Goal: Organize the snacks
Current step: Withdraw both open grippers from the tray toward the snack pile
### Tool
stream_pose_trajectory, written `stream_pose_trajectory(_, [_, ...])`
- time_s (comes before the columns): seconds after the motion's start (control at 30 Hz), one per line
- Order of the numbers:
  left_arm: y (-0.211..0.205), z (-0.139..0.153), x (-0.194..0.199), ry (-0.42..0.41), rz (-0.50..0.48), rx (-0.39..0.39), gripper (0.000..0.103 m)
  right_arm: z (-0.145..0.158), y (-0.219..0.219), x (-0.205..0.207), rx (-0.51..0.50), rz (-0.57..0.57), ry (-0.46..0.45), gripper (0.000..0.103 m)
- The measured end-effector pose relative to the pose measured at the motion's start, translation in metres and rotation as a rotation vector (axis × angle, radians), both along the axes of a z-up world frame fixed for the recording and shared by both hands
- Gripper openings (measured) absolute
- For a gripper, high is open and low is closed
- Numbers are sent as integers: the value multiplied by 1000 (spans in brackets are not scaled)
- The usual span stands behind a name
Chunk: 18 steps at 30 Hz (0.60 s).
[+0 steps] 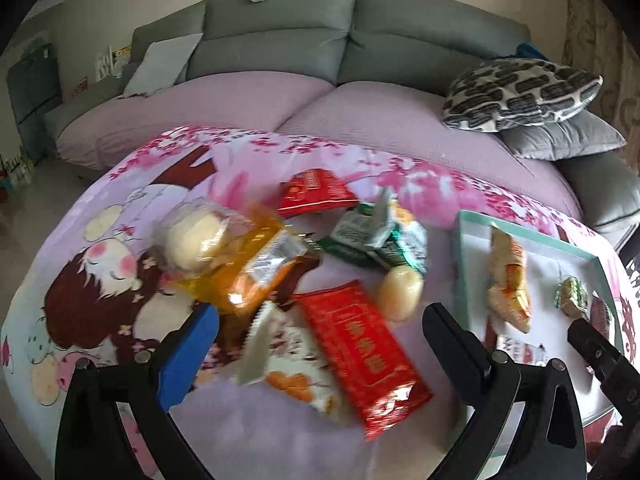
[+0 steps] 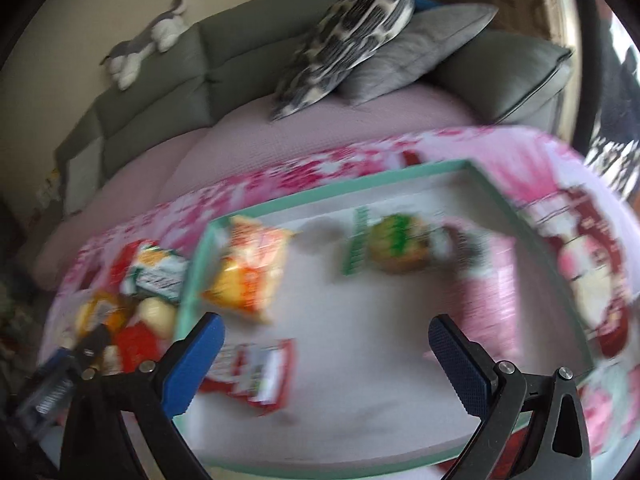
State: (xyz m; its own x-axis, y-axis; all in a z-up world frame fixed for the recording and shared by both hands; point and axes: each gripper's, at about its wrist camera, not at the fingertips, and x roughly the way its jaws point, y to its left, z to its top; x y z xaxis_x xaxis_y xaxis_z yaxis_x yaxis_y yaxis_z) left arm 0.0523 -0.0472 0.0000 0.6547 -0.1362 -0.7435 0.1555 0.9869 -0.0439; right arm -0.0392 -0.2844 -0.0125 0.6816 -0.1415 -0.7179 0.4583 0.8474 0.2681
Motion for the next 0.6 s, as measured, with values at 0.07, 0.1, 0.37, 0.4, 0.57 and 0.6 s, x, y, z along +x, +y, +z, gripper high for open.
stream_pose_trajectory(0.07, [12, 2, 2, 1, 16, -5, 102, -1, 10, 7, 27, 38, -5, 103])
stream_pose_trajectory(0.1, [19, 3, 3, -2, 31, -4, 102, -1, 16, 10, 21, 56, -2, 103])
stream_pose_trajectory(0.37, [68, 4, 14, 1, 148, -2, 102, -5, 61, 29, -76, 179, 51, 103])
stream_pose_trajectory(0.4, [75, 4, 15, 6, 160, -12, 102, -6, 66, 31, -73, 193, 54, 103])
stream_pose_trajectory(0.57, [95, 1, 18, 25, 195, -28, 102, -10, 89, 40, -89, 262, 74, 103])
stream_pose_trajectory(0.6, [97, 0, 19, 29, 199, -32, 102, -11, 96, 42, -96, 277, 79, 103])
